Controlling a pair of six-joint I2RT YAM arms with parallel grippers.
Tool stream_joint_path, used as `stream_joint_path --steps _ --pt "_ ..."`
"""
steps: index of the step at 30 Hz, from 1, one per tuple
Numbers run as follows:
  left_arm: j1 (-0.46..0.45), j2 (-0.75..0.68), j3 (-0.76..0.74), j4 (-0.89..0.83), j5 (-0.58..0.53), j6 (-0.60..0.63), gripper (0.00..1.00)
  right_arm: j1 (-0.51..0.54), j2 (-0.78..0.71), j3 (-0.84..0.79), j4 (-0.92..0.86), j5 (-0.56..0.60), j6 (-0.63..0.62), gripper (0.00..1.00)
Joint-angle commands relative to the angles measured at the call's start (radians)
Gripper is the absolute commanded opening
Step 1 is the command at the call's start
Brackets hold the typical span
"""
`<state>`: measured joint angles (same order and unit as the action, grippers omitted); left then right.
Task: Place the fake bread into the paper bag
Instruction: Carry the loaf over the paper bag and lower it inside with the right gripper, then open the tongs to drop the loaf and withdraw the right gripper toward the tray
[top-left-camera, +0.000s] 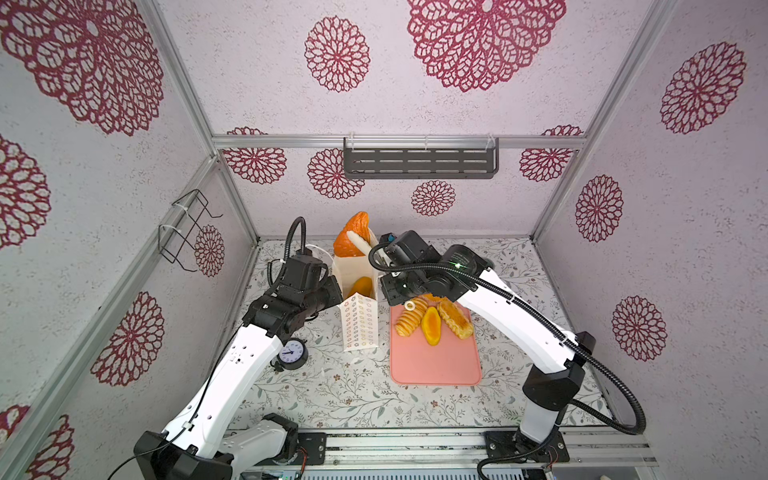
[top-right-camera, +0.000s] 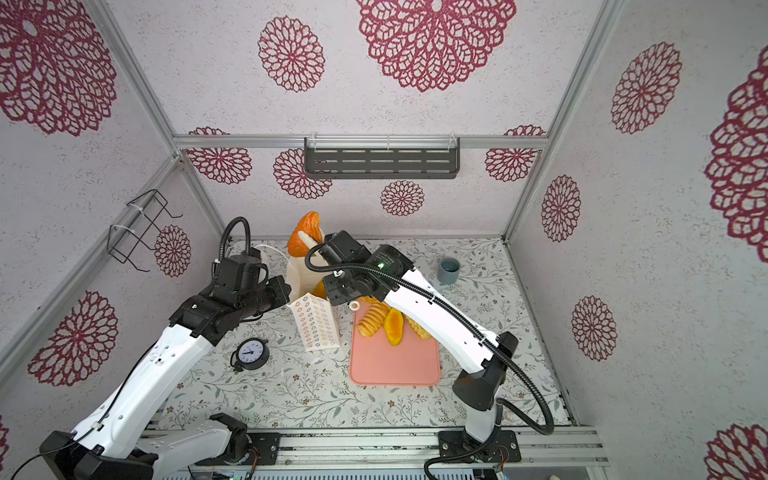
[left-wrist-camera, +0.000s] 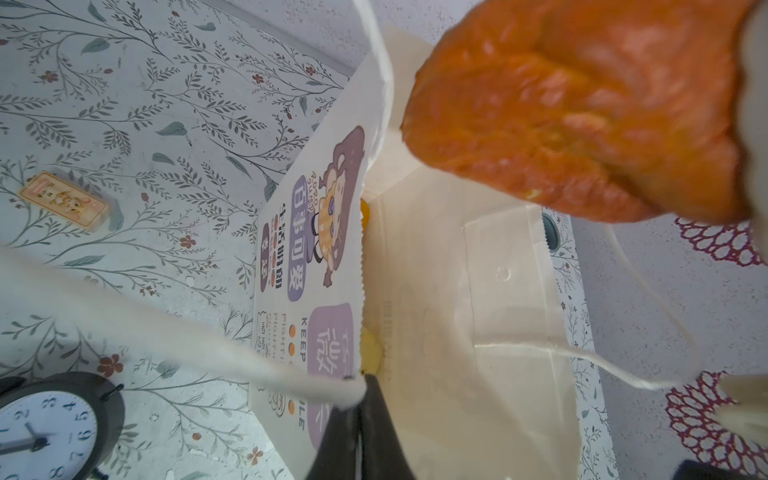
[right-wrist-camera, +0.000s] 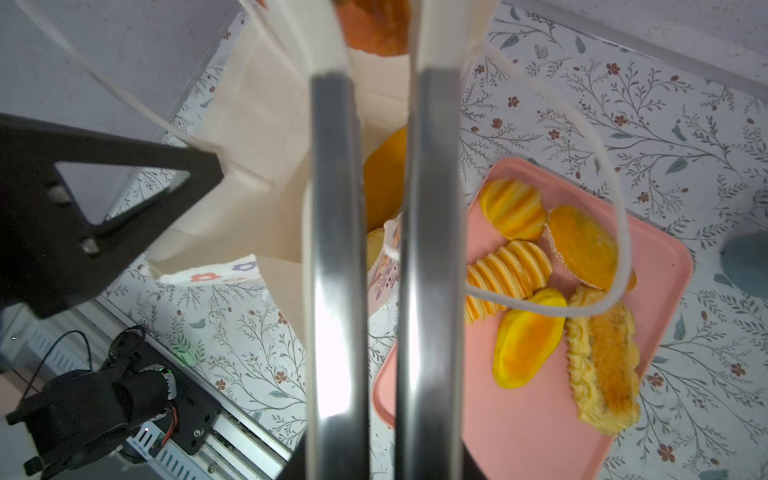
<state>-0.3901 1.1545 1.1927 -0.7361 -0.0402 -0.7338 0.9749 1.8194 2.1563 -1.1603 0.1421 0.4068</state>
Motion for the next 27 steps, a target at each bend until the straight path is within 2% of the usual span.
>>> stream_joint_path --steps 1,7,19,23,27 --pt "-0.005 -0.008 -0.001 0.022 -0.013 0.001 0.05 0.015 -0.016 0.044 -0.028 0.083 -0.028 0.0" --pt "-0.003 -0.006 0.002 0.013 -0.028 0.012 0.04 0.021 -0.021 0.038 -0.033 0.089 -0.031 0.01" --pt "0.0 -0.014 0.012 -0.01 -0.053 0.021 0.04 0.021 -0.064 0.009 0.006 0.056 -0.025 0.31" --pt "0.001 -0.005 0.018 -0.011 -0.051 0.023 0.04 0.021 -0.067 0.009 0.011 0.054 -0.028 0.38" --pt "0.002 -0.001 0.022 -0.011 -0.052 0.024 0.03 0.02 -0.068 0.009 0.011 0.058 -0.029 0.39"
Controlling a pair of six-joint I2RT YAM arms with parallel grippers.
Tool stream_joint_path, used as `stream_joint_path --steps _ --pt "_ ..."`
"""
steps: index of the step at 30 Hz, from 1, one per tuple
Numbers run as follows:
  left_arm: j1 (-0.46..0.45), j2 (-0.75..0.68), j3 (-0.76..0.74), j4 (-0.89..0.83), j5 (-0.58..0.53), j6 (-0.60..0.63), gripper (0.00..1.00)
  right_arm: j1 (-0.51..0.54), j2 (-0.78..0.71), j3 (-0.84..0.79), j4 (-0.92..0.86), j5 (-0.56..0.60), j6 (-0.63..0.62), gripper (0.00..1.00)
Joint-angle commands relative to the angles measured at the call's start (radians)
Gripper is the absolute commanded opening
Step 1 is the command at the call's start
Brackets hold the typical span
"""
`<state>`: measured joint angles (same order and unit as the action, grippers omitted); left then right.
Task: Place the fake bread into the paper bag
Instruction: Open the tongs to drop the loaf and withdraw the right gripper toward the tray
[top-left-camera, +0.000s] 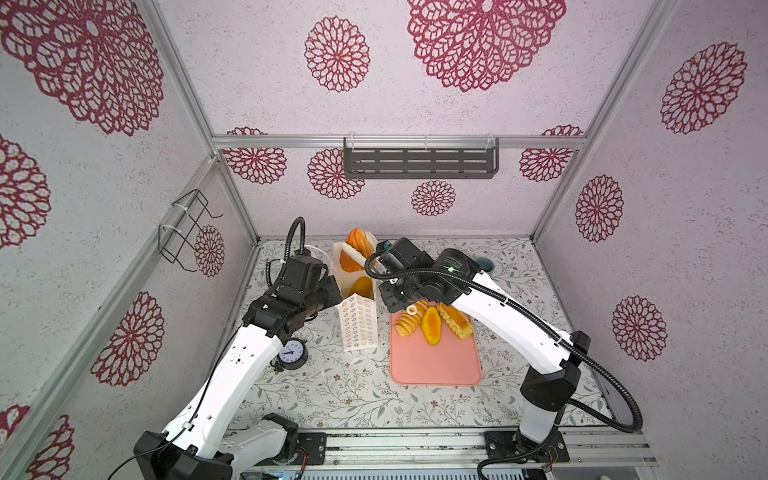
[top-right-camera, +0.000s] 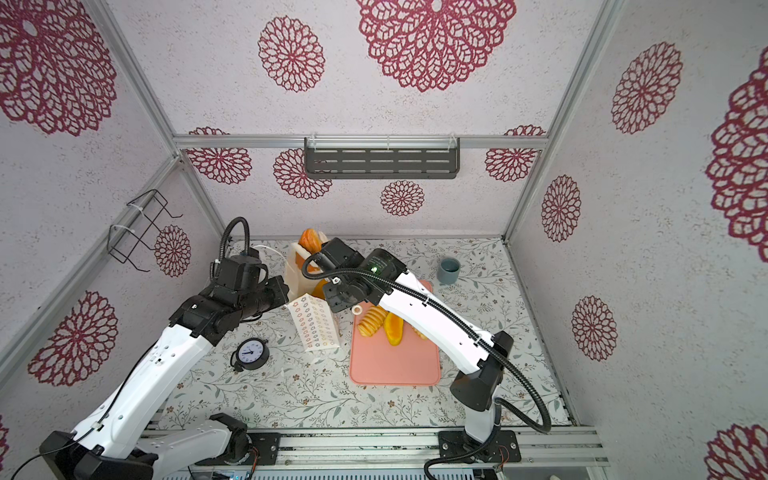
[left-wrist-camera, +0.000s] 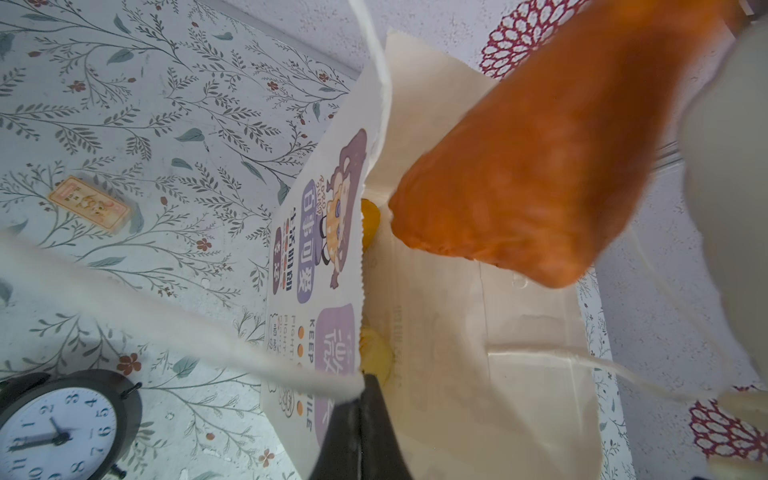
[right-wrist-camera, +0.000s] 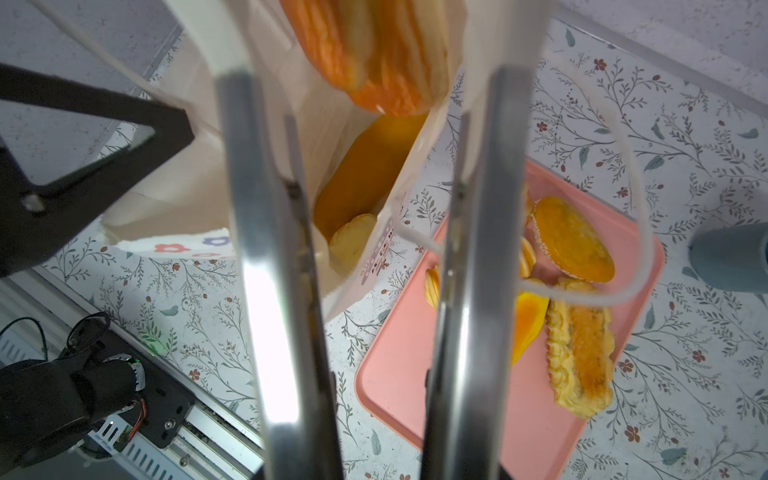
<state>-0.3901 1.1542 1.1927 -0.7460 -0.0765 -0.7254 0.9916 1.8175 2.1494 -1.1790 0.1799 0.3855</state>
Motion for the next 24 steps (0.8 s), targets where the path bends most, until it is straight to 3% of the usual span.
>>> stream_joint_path --steps 1,11,17,24 --pt "0.001 -0.001 0.022 -0.002 -0.017 0.015 0.03 0.003 -0.068 0.016 0.03 0.022 -0.008 0.4" --pt "0.009 0.016 0.052 -0.016 -0.022 0.037 0.04 -0.023 -0.178 -0.027 0.015 0.075 0.016 0.37" --pt "0.019 0.024 0.061 -0.018 -0.022 0.048 0.13 -0.114 -0.385 -0.275 0.048 0.013 0.077 0.37" --pt "0.025 0.009 0.058 -0.009 -0.007 0.048 0.61 -0.234 -0.645 -0.755 0.113 -0.133 0.174 0.36"
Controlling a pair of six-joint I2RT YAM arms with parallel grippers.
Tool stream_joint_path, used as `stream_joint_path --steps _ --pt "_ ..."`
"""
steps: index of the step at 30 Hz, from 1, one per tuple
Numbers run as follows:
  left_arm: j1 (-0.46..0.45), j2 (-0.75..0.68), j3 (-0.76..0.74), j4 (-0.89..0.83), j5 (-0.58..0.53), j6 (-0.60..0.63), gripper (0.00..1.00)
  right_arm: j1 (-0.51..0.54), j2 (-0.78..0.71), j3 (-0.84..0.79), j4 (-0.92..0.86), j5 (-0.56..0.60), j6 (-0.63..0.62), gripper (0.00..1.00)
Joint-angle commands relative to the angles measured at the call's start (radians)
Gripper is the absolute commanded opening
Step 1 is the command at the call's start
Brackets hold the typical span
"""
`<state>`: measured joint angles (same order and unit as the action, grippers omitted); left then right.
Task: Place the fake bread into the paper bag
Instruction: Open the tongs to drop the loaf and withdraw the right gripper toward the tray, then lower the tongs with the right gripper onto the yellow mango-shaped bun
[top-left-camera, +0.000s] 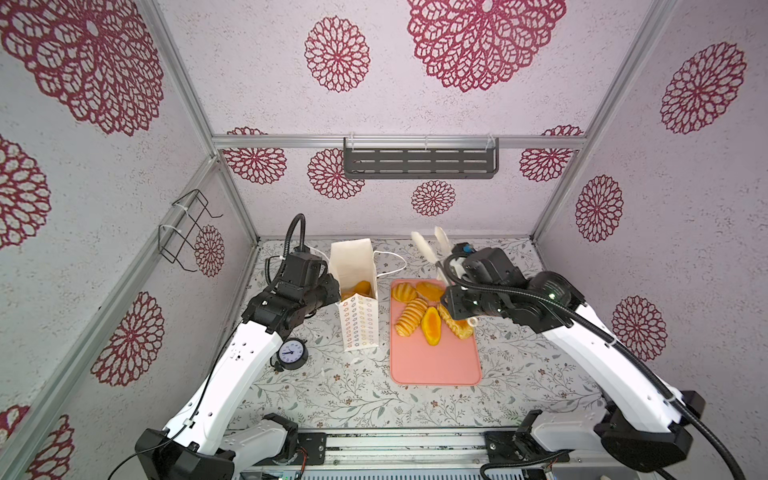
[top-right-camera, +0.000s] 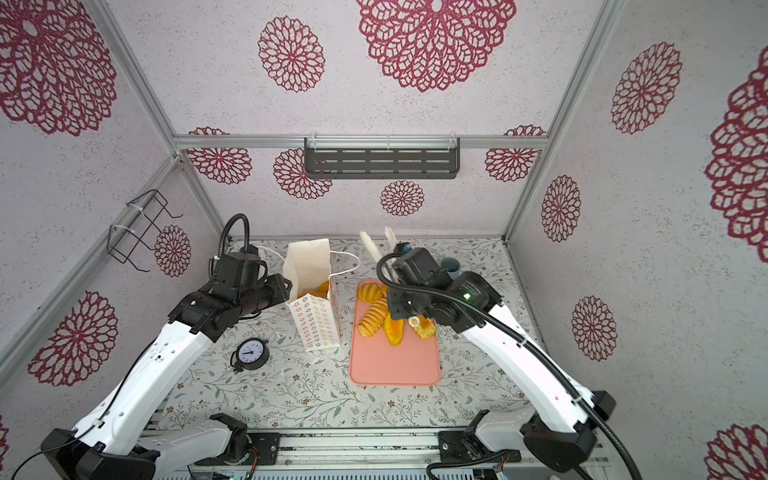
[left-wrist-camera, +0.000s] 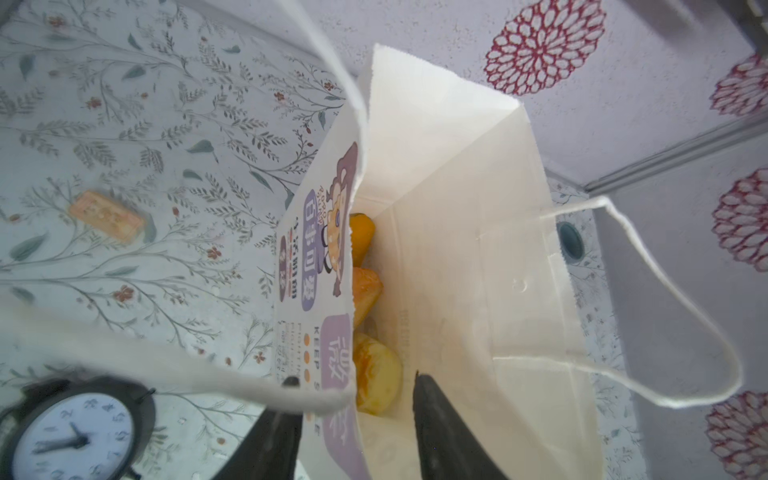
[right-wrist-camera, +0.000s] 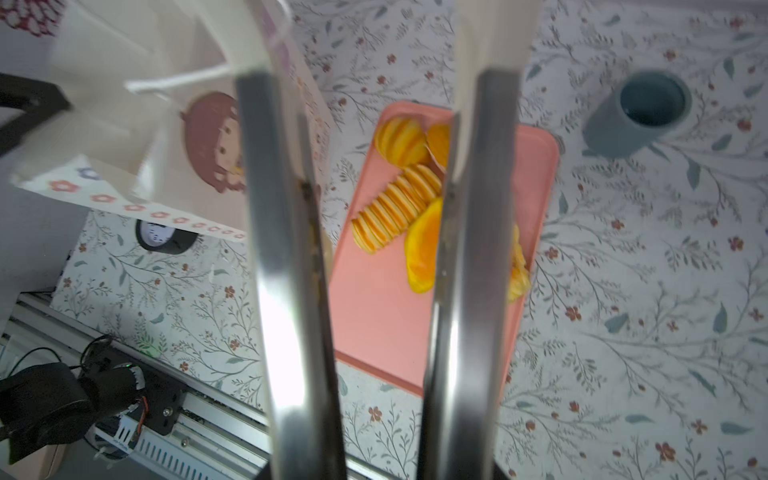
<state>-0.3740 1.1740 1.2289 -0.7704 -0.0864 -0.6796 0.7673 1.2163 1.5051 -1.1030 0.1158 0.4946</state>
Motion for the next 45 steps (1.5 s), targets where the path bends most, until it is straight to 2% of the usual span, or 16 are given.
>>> stream_joint_path --steps 1,4,10,24,33,45 --pt "0.008 -0.013 0.019 0.02 0.01 0.0 0.69 -0.01 -0.074 -0.169 0.04 -0.071 0.082 0.36" --pt "0.007 -0.019 0.012 0.027 0.019 -0.006 0.84 -0.01 -0.135 -0.311 0.065 -0.093 0.125 0.36" --pt "-0.001 -0.037 -0.015 0.042 0.035 -0.026 0.95 -0.007 -0.186 -0.556 0.152 -0.169 0.184 0.35" --pt "-0.026 -0.04 -0.029 0.039 0.007 -0.041 0.96 0.043 -0.076 -0.668 0.24 -0.209 0.182 0.42" --pt "-0.027 -0.05 -0.048 0.042 -0.001 -0.037 0.96 0.049 -0.009 -0.67 0.252 -0.202 0.177 0.46" --pt "-0.027 -0.056 -0.085 0.085 0.014 -0.044 0.96 0.052 0.102 -0.628 0.246 -0.168 0.164 0.44"
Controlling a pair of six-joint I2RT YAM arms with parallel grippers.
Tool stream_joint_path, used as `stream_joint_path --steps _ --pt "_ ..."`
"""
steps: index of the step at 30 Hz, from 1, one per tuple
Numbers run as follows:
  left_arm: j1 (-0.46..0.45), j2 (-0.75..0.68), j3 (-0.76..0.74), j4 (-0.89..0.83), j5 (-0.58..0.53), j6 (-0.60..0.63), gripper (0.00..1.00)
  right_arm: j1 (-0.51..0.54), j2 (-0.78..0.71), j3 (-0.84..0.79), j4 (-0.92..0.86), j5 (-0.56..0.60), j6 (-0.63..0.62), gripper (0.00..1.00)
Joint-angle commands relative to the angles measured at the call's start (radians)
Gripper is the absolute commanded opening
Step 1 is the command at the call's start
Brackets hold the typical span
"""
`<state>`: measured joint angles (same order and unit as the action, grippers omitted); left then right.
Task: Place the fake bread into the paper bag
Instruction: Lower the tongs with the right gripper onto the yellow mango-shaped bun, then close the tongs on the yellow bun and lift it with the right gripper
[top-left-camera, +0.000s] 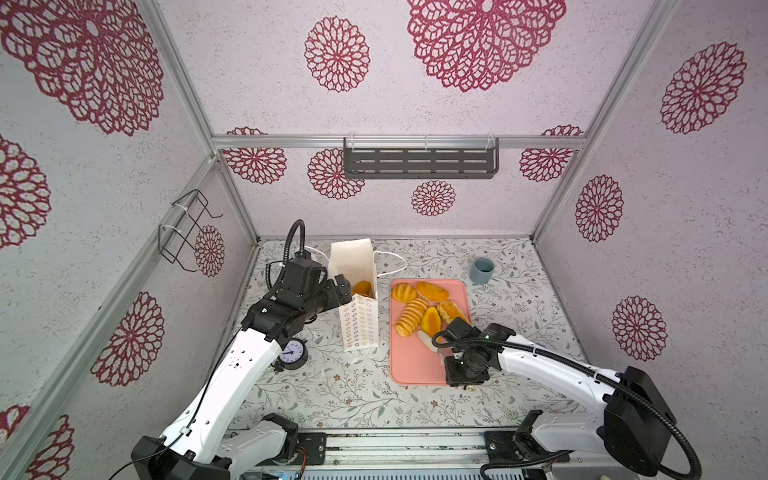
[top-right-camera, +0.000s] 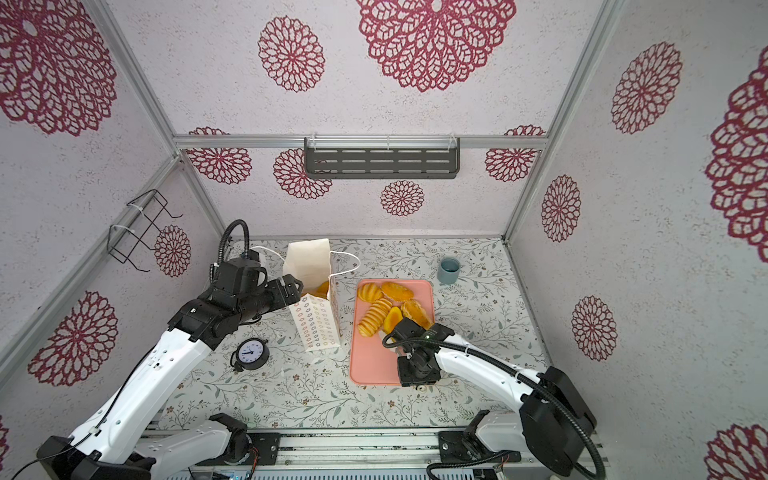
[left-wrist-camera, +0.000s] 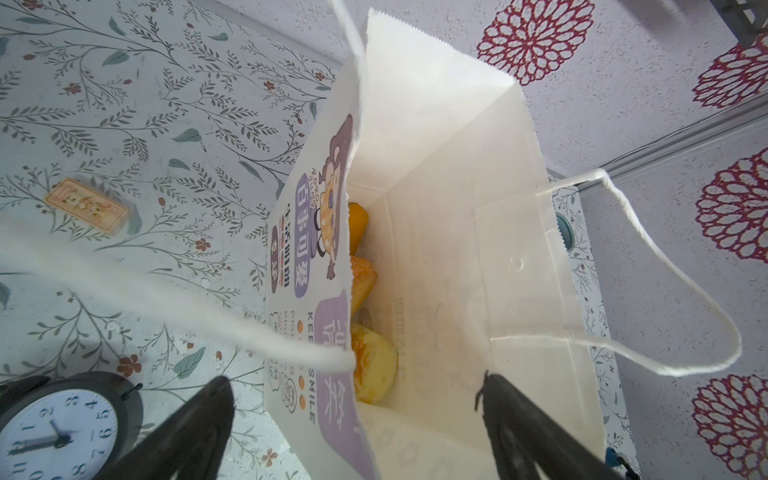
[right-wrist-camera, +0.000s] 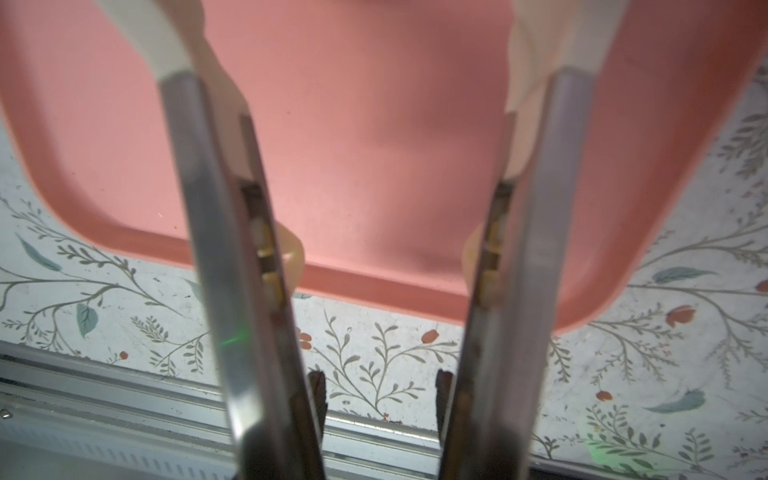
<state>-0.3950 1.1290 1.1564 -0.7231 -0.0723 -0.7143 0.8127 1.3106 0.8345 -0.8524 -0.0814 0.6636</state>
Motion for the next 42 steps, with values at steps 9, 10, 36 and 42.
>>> stream_joint_path --steps 9,10,36,42 --pt "-0.005 -0.015 -0.029 0.056 0.013 -0.008 0.97 0.027 0.062 0.06 0.007 0.069 0.015 0.38" --pt "-0.004 -0.015 -0.03 0.057 0.015 -0.007 0.97 0.03 0.065 0.061 0.007 0.072 0.017 0.36" --pt "-0.004 0.005 0.028 0.019 -0.001 -0.016 1.0 0.044 -0.238 0.14 -0.042 0.066 0.061 0.0" --pt "-0.003 -0.006 0.053 -0.013 -0.017 -0.008 0.97 0.036 -0.238 0.284 -0.117 0.109 0.028 0.0"
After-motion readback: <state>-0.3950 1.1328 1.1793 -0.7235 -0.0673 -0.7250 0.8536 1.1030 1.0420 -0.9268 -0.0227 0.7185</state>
